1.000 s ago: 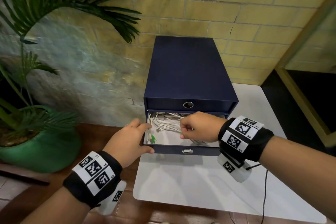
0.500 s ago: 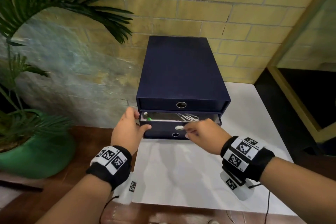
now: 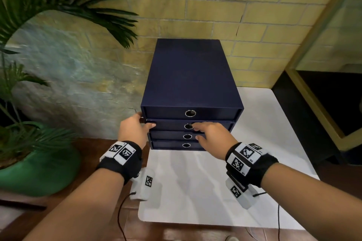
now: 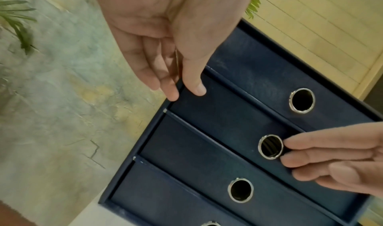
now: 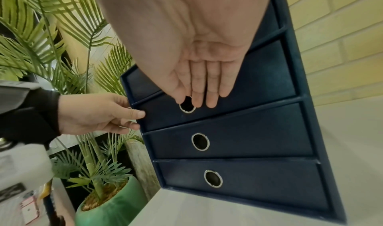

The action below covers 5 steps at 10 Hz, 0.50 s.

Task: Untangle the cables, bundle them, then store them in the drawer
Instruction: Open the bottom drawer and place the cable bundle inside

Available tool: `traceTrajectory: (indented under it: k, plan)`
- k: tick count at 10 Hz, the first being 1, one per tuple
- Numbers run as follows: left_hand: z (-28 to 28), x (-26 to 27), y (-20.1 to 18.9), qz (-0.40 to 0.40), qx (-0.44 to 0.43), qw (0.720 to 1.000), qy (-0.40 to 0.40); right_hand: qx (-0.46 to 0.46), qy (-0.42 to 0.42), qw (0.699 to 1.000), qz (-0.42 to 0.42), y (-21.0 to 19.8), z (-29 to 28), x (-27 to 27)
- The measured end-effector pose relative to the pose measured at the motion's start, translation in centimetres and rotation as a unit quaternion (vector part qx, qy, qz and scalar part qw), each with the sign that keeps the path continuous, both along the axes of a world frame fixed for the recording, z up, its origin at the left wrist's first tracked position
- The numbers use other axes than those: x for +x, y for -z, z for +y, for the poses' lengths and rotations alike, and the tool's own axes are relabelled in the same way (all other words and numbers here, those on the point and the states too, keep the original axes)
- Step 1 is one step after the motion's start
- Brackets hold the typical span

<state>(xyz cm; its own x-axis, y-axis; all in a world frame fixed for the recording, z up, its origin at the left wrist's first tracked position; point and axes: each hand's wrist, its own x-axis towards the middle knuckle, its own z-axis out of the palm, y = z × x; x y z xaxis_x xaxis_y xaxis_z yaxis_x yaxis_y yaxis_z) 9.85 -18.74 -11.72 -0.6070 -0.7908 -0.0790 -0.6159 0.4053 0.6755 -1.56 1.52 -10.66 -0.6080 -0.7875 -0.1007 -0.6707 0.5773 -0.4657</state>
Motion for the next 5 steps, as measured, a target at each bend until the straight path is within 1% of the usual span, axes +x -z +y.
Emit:
traceTrajectory:
  k: [2,4,5]
  plan:
    - [0.2,0.1,0.4,0.025,0.008,1.0,-0.007,0.0,0.015,1.0,-0.019,-0.1,-0.2,-0.1]
    - [0.4,0.8,0.6,0.028,0.018,0.999,0.026,0.0,0.018,1.0,0.003,-0.7,0.0,-0.3]
    - [0.5,2.4,2.0,-0.025,0.024,0.999,0.037,0.022,0.022,0.999,0.018,-0.3,1.1,-0.5]
